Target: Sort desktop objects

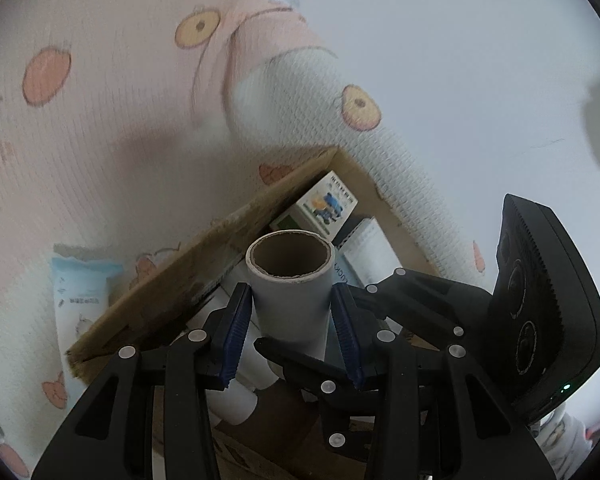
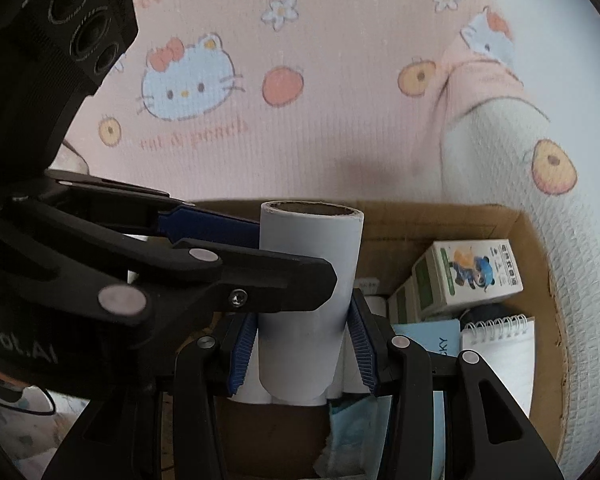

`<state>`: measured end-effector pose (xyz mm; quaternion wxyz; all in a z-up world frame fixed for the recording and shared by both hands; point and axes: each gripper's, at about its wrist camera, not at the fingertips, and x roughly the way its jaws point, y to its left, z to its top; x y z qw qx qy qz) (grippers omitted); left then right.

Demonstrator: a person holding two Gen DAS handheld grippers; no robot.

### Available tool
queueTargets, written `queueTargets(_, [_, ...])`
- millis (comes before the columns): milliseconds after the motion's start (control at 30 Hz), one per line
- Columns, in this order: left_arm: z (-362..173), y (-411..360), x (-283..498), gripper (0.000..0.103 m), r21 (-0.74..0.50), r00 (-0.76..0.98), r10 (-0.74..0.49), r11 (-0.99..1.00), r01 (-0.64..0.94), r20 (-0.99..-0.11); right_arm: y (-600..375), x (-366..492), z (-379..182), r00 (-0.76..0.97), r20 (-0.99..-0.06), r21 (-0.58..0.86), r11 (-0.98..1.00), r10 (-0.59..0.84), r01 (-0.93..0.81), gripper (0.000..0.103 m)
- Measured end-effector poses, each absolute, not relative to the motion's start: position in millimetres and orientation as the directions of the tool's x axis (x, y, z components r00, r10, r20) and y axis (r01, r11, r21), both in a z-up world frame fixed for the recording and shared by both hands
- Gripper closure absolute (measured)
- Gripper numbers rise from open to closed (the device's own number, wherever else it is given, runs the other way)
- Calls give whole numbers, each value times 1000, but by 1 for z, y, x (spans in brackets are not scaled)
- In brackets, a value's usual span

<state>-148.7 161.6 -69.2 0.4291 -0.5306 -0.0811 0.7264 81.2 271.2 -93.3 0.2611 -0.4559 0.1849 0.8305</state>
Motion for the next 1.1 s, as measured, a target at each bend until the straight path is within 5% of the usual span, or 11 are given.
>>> queueTargets(433, [-96,169,-159,58,-602,-10,684,-648,-466,-729,289,76,-117,-355,-925,121,-778,137,-617,62])
queueTargets(833, [-103,182,-148,63,-507,-69,631,-679,-531,-773,297,77,-132,-281,-952,89,-773,118,-628,62])
queueTargets(900, [-104,183,-147,69,-499,-77,626,-683,-534,-776,301,78,-135,-277,-955,104,-761,103,-641,62])
queueTargets(967, [-106,183,-148,92,-498,-63,617,-687,-530,-785,303,77,-138,-254,-960,77,-763,117,-642,62])
queueTargets(1100, [-108,184,-149,96,-464,-69,588,-700,-542,-806,304,78,-140,-235,-966,64,-777,109,-626,63])
